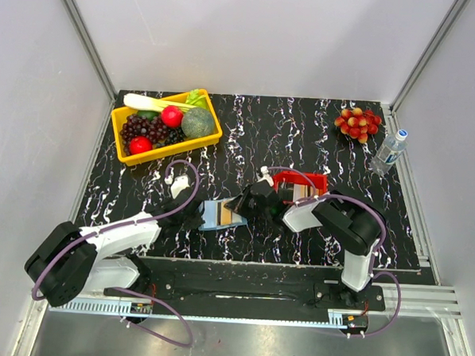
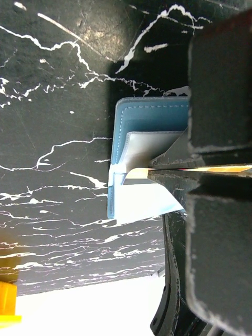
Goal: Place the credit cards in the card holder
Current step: Insert the credit card into the card holder, then pick up the credit card from the storage box.
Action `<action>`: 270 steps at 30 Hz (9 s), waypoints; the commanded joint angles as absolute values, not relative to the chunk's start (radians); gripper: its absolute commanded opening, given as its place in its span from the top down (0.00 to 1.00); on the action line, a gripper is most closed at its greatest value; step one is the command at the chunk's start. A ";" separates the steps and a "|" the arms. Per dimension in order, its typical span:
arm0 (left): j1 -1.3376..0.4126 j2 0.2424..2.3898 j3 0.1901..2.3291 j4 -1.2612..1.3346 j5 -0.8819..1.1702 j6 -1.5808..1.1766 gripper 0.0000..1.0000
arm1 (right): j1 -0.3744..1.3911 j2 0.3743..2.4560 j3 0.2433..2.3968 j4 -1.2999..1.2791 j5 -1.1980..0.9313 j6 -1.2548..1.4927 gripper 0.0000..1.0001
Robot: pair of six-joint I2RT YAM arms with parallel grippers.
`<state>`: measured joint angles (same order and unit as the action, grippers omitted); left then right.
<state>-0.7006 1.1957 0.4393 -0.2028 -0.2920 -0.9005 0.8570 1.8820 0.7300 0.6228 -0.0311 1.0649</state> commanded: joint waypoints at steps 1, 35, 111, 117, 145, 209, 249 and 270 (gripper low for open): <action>-0.703 1.256 0.417 -0.241 -0.255 -0.914 1.00 | 0.922 1.933 0.707 0.526 -0.043 1.077 1.00; -0.703 1.206 0.382 -0.212 -0.250 -0.914 1.00 | 0.893 1.916 0.883 0.269 -0.229 0.983 0.58; -0.703 1.002 0.308 -0.172 -0.262 -0.974 1.00 | 1.035 1.941 1.328 -0.337 -0.005 0.841 0.62; -0.701 0.988 0.302 -0.179 -0.268 -0.974 1.00 | 1.034 1.930 1.330 -0.339 -0.005 0.844 0.62; -0.703 0.968 0.305 -0.190 -0.265 -0.973 1.00 | 1.003 1.944 1.255 -0.155 -0.195 0.891 0.74; -0.700 0.992 0.515 -0.302 -0.256 -0.844 1.00 | 0.337 1.649 1.158 -0.677 0.164 0.439 0.53; -0.667 1.052 0.485 -0.253 -0.215 -0.848 1.00 | 0.532 1.461 0.924 -0.597 -0.081 0.380 0.66; -0.666 1.009 0.457 -0.239 -0.210 -0.841 1.00 | 0.342 1.506 1.028 -0.624 0.135 0.321 0.44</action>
<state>-0.6708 1.0172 0.4500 -0.2867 -0.2199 -0.8459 0.3679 1.4227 0.9882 -0.6300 0.0814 0.3553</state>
